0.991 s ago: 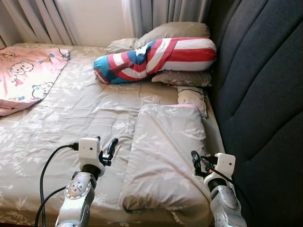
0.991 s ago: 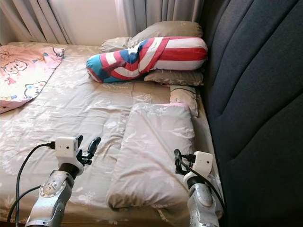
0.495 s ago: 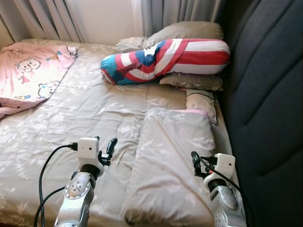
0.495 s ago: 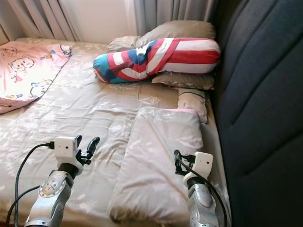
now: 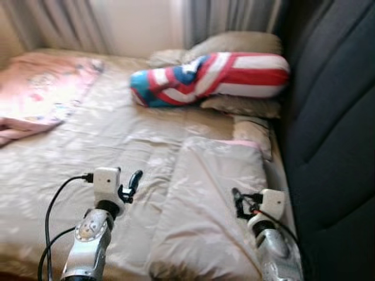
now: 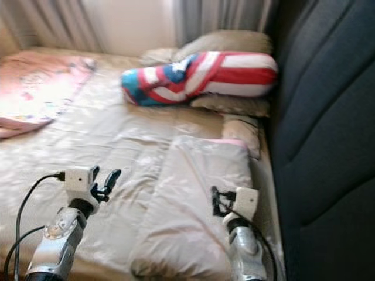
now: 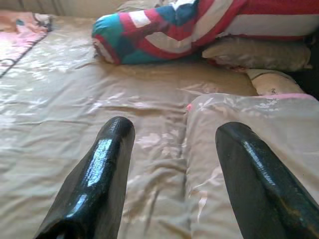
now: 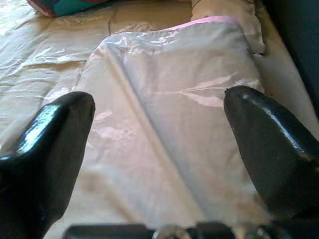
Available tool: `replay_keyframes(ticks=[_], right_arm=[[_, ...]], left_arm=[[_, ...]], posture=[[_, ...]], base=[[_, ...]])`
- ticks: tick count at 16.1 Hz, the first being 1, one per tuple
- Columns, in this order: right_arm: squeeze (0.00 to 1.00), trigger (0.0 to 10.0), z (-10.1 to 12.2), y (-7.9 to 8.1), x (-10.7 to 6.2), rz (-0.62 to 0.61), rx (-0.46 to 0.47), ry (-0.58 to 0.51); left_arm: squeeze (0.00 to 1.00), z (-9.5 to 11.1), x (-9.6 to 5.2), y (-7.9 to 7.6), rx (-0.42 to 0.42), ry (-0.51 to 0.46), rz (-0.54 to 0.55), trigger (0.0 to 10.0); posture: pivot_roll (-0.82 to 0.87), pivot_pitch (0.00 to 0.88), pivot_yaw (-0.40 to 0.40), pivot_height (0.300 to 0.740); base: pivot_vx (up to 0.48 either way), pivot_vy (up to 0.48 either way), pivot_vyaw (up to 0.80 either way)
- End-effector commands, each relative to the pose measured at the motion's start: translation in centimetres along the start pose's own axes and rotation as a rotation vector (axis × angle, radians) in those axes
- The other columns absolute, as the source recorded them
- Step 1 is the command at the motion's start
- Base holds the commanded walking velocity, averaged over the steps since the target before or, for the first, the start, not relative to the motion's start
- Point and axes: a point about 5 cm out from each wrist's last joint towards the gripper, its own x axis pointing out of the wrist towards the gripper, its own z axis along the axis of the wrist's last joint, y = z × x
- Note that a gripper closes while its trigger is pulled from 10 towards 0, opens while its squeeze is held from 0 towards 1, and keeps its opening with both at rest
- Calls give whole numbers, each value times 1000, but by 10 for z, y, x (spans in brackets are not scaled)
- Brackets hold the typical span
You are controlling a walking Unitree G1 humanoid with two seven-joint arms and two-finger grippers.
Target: Clean up the room
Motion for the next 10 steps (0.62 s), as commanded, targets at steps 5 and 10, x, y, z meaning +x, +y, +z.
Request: replay_keyframes(ticks=[5, 10], right_arm=[[0, 10000, 6, -10, 0, -38, 10, -33], [0, 10000, 4, -12, 0, -48, -16, -11]], left_arm=[[0, 5, 10, -6, -8, -31, -5, 10000], [0, 3, 8, -4, -4, -34, 6, 10000]], posture=[[5, 66, -38, 740], [5, 89, -43, 725]], base=[[0, 0, 0], [0, 0, 0]])
